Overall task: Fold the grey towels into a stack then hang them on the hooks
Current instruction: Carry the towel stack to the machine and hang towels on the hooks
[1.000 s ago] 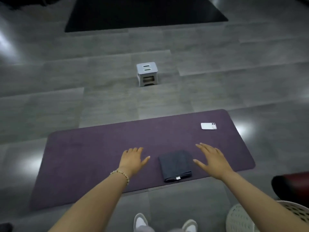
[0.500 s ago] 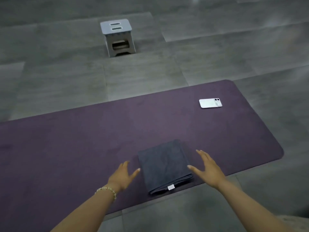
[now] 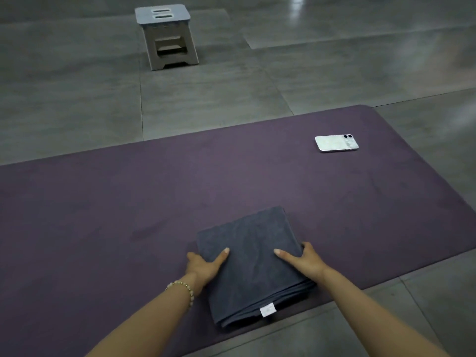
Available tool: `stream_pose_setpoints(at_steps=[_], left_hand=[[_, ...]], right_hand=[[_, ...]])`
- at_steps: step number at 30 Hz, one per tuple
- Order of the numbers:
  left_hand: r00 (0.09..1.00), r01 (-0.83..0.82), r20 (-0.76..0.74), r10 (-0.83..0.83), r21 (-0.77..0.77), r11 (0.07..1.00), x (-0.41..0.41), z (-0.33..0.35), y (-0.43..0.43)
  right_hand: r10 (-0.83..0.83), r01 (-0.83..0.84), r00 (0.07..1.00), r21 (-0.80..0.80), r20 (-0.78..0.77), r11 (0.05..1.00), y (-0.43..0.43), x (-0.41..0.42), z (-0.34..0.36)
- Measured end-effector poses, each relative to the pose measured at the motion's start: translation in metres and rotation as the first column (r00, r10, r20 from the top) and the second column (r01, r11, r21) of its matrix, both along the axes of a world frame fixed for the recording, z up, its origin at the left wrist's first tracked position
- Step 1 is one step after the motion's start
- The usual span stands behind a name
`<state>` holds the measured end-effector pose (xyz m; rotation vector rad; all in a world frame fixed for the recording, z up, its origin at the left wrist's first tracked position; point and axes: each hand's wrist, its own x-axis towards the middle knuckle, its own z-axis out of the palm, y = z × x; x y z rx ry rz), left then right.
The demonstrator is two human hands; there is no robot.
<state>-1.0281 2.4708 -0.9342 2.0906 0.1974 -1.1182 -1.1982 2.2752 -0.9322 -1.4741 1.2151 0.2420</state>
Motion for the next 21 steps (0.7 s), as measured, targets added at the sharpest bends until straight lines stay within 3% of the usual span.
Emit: stream_pose_setpoints(at_steps=[2, 5, 8, 10, 13, 16, 21], left_hand=[[0.991, -0.082, -0.108, 0.075, -0.066, 0.994, 0.003, 0.001, -0.002], [0.975, -0.085, -0.215, 0.047, -0.171, 0.982, 0.002, 0.013, 0.0], [0.976, -0.088, -0.216, 0.023, -0.298, 0.95, 0.001, 0.031, 0.002], [0.981, -0.158, -0.162, 0.103, -0.376, 0.913, 0.007, 0.054, 0.004], [0.963, -0.243, -0.219, 0.158, -0.449, 0.86, 0.022, 0.114, 0.011], [0.948, -0.254, -0.298, 0.113, -0.492, 0.833, 0.038, 0.197, 0.019], [0.969, -0.204, -0.232, 0.087, -0.547, 0.812, 0.06, 0.373, 0.041]], right_hand=[[-0.068, 0.064, 0.996, 0.075, 0.052, 0.995, 0.001, 0.004, 0.001], [-0.105, 0.081, 0.985, 0.165, 0.14, 0.983, 0.005, 0.004, 0.01], [-0.104, 0.061, 0.974, 0.206, 0.201, 0.977, 0.011, 0.005, 0.03], [-0.09, 0.051, 0.959, 0.151, 0.268, 0.987, 0.016, 0.012, 0.059], [-0.086, 0.094, 0.928, -0.005, 0.362, 0.996, 0.018, 0.03, 0.133], [0.039, 0.019, 0.901, -0.128, 0.432, 0.992, 0.017, 0.048, 0.237], [0.167, -0.068, 0.85, -0.211, 0.499, 0.975, 0.025, 0.068, 0.418]])
